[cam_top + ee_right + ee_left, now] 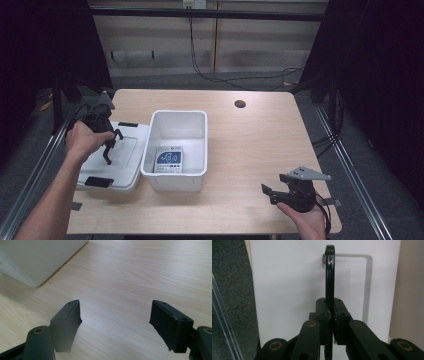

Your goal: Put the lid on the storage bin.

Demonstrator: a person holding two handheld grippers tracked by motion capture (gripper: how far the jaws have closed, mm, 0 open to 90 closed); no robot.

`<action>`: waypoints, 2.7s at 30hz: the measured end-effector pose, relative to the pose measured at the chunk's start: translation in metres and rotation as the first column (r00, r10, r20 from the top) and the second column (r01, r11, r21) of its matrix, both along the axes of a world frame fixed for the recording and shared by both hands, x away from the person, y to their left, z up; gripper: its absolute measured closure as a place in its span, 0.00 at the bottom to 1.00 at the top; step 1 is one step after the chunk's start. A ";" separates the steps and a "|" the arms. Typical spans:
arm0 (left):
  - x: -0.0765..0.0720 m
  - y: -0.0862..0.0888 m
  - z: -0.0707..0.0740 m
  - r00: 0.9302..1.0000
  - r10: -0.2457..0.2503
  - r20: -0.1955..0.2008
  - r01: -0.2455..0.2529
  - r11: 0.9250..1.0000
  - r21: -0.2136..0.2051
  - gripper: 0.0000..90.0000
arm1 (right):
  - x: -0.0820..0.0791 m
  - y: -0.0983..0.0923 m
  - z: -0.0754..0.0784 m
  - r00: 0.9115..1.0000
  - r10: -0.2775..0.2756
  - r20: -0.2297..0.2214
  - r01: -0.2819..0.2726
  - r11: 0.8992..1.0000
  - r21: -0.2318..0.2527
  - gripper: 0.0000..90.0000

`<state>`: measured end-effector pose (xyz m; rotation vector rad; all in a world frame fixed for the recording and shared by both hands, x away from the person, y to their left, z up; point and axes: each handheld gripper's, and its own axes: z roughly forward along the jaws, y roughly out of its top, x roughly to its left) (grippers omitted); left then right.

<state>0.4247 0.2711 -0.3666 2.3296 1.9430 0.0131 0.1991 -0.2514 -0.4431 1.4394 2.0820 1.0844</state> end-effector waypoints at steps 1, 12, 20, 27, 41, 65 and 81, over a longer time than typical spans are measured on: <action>0.000 0.001 0.001 1.000 0.000 0.000 0.000 1.000 0.000 0.94 | 0.000 0.000 0.000 1.000 -0.002 0.000 0.002 1.000 -0.002 0.27; -0.002 0.006 0.014 1.000 0.004 0.019 -0.004 1.000 -0.003 0.94 | 0.000 -0.001 0.002 1.000 -0.024 0.012 0.024 1.000 0.006 0.19; -0.007 0.014 0.031 0.999 0.029 0.043 -0.028 1.000 -0.013 0.94 | 0.000 -0.001 0.001 1.000 -0.016 0.012 0.016 1.000 0.004 0.17; -0.008 0.016 0.043 0.999 0.016 0.045 -0.016 1.000 -0.004 0.94 | 0.000 -0.001 0.001 1.000 -0.012 0.011 0.012 1.000 0.003 0.16; -0.011 0.009 0.066 0.997 0.002 0.072 0.000 1.000 -0.026 0.94 | 0.001 0.001 0.001 1.000 -0.009 0.007 0.009 1.000 -0.012 0.16; -0.014 -0.009 0.096 0.995 -0.022 0.099 0.027 0.998 -0.048 0.94 | 0.001 0.001 0.000 1.000 -0.003 0.007 0.004 1.000 -0.016 0.16; -0.014 -0.028 0.106 0.992 -0.070 0.107 0.076 0.996 -0.047 0.94 | 0.001 0.001 0.000 1.000 -0.004 0.002 0.004 1.000 -0.018 0.16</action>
